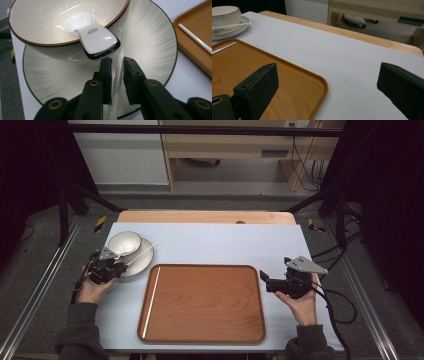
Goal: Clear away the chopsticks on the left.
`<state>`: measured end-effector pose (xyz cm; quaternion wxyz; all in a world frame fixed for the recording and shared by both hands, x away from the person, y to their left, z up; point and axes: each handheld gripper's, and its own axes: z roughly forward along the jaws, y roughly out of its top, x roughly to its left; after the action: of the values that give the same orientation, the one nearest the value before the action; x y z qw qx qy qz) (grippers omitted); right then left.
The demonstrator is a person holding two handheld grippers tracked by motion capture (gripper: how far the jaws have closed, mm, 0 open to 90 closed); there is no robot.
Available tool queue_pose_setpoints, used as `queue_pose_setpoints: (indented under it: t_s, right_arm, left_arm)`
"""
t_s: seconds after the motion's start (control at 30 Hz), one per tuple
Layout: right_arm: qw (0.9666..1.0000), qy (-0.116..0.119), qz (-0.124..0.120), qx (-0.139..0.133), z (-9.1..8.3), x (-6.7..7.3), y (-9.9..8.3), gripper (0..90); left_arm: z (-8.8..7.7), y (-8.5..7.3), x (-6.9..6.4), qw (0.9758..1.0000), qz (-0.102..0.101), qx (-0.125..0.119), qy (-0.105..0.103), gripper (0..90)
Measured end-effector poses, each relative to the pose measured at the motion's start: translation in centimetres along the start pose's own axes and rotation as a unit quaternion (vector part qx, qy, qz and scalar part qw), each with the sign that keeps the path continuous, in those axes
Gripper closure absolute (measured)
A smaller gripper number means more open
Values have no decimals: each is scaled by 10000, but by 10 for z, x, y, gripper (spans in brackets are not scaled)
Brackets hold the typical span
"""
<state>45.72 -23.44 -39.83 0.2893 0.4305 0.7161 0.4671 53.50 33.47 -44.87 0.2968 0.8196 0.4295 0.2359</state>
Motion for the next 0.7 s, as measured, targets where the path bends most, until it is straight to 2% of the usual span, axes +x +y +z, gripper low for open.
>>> queue_pose_setpoints:
  t_s: [0.27,0.33,0.4,0.43,0.63,0.7]
  right_arm:
    - [10000,3,-2,-2,0,0,0,40]
    - [10000,4,1,-2,0,0,0,40]
    - [10000,2,-2,-4,0,0,0,40]
    - [10000,2,1,-1,0,0,0,40]
    - [10000,2,9,1,0,0,0,38]
    - [10000,-2,8,-3,0,0,0,38]
  left_arm:
    - [-1,1,-6,9999,121,19,-78,839]
    - [-2,2,-7,9999,159,34,-38,841]
    - [-3,2,-10,9999,133,23,-13,842]
    - [-5,3,-12,9999,85,-64,-36,842]
    - [-14,6,-19,9998,141,-120,-20,843]
    - [-18,7,-21,9998,100,-171,-34,843]
